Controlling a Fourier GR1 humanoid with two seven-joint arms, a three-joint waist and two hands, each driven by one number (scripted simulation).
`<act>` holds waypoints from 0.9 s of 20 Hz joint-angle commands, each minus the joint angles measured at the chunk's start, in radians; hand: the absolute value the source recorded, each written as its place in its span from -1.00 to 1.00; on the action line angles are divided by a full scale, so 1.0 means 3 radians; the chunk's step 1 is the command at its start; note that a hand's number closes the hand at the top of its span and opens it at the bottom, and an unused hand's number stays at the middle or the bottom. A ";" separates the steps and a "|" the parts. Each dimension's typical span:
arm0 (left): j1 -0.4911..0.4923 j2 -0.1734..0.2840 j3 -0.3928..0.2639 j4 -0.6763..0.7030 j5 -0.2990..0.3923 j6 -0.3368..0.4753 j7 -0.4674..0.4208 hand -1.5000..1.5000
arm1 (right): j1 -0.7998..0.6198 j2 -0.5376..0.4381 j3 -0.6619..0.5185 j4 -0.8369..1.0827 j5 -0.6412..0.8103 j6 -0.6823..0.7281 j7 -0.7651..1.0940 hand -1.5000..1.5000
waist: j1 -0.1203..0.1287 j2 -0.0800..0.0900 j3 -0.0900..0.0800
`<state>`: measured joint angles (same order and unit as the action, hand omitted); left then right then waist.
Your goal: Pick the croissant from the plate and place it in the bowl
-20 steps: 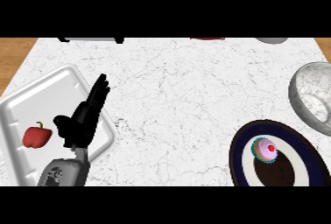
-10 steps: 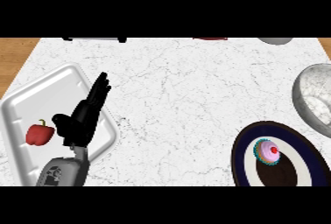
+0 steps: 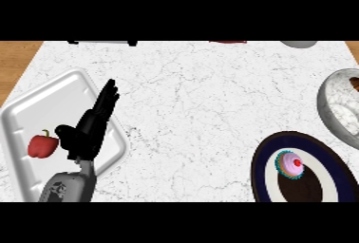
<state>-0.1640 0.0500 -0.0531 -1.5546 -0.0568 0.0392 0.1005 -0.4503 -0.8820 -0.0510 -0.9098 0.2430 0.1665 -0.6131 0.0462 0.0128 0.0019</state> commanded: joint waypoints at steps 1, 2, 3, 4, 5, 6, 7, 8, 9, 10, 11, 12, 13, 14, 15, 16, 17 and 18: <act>0.0079 -0.0057 -0.0061 -0.0090 -0.0059 0.0064 -0.0003 0.00 | -0.0310 0.0035 0.0144 0.0616 0.0108 0.0414 -0.0095 -1.00 | -0.0010 -0.0009 -0.0001; -0.0098 0.0059 0.0100 0.0132 0.0044 -0.0051 -0.0069 0.00 | -0.0374 0.0055 0.0183 0.0773 0.0166 0.0465 -0.0273 -1.00 | -0.0020 0.0004 -0.0001; 0.0165 -0.0097 -0.0088 0.0029 -0.0085 0.0066 -0.0188 0.00 | -0.0424 0.0153 0.0234 0.0862 0.0200 0.0489 -0.0295 -1.00 | 0.0008 0.0001 0.0001; -0.0039 0.0041 0.0048 -0.0021 0.0022 -0.0025 0.0047 0.00 | -0.0519 0.0136 0.0251 0.0992 0.0215 0.0618 -0.0417 -1.00 | 0.0020 0.0007 0.0003; -0.0065 -0.0008 0.0012 0.0026 0.0004 -0.0011 -0.0019 0.00 | -0.0497 0.0082 0.0212 0.1195 0.0249 0.0605 -0.0750 -1.00 | 0.0008 0.0014 0.0006; -0.0051 0.0007 0.0057 0.0066 0.0012 0.0001 -0.0032 0.00 | -0.0499 0.0079 0.0164 0.1161 0.0171 0.0756 -0.0861 -1.00 | -0.0053 -0.0008 0.0001; -0.0027 -0.0099 -0.0075 -0.0040 -0.0073 0.0090 0.0104 0.00 | -0.0698 0.0197 0.0159 0.1315 0.0190 0.0740 -0.0790 -1.00 | -0.0016 -0.0004 0.0003; -0.0065 0.0073 0.0135 0.0107 0.0078 -0.0069 -0.0071 0.00 | -0.0664 0.0068 0.0060 0.1407 0.0105 0.0871 -0.1019 -1.00 | -0.0033 0.0002 0.0003; 0.0188 -0.0005 -0.0014 -0.0053 0.0011 -0.0038 -0.0088 0.00 | -0.0702 0.0068 0.0024 0.1440 0.0037 0.0994 -0.1001 -1.00 | -0.0019 -0.0008 0.0003; 0.0089 -0.0032 -0.0009 -0.0012 0.0002 -0.0006 -0.0061 0.00 | -0.0763 0.0116 -0.0020 0.1508 -0.0015 0.0990 -0.1042 -1.00 | -0.0012 0.0001 0.0005; -0.0001 0.0028 0.0064 -0.0071 0.0045 -0.0016 0.0086 0.00 | -0.0783 0.0144 -0.0137 0.1465 -0.0155 0.0968 -0.1041 -1.00 | -0.0037 -0.0009 0.0004; -0.0006 0.0024 0.0041 0.0003 -0.0004 -0.0008 0.0014 0.00 | -0.0861 0.0165 -0.0178 0.1478 -0.0216 0.1014 -0.0974 -1.00 | -0.0055 -0.0012 0.0002; -0.0010 0.0019 0.0062 0.0056 0.0008 -0.0010 -0.0027 0.00 | -0.0787 0.0138 -0.0197 0.1455 -0.0258 0.1081 -0.1026 -1.00 | -0.0096 -0.0021 -0.0001; -0.0112 0.0014 0.0109 0.0134 0.0037 0.0000 -0.0001 0.00 | -0.0752 0.0057 -0.0313 0.1564 -0.0348 0.1056 -0.1185 -1.00 | -0.0097 -0.0006 0.0004; -0.0050 -0.0025 0.0062 0.0145 -0.0020 0.0033 -0.0133 0.00 | -0.0894 0.0003 -0.0351 0.1645 -0.0374 0.1113 -0.1044 -1.00 | -0.0076 -0.0007 0.0001; -0.0077 0.0080 0.0145 0.0044 0.0079 -0.0058 0.0050 0.00 | -0.0860 0.0015 -0.0352 0.1645 -0.0400 0.1170 -0.1004 -1.00 | -0.0087 -0.0020 0.0000; 0.0011 -0.0025 -0.0011 -0.0086 -0.0009 0.0004 0.0054 0.00 | -0.0875 -0.0040 -0.0396 0.1787 -0.0446 0.1263 -0.1023 -1.00 | -0.0051 -0.0011 0.0005; 0.0105 -0.0023 0.0031 -0.0026 0.0015 -0.0001 -0.0082 0.00 | -0.0942 -0.0046 -0.0445 0.1764 -0.0541 0.1371 -0.0860 -1.00 | -0.0069 -0.0020 0.0000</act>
<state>-0.1632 0.0508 -0.0380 -1.5504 -0.0519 0.0371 0.0951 -0.7002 -0.8700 -0.1341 -0.4423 0.1412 0.4094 -0.8162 0.0270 0.0090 0.0025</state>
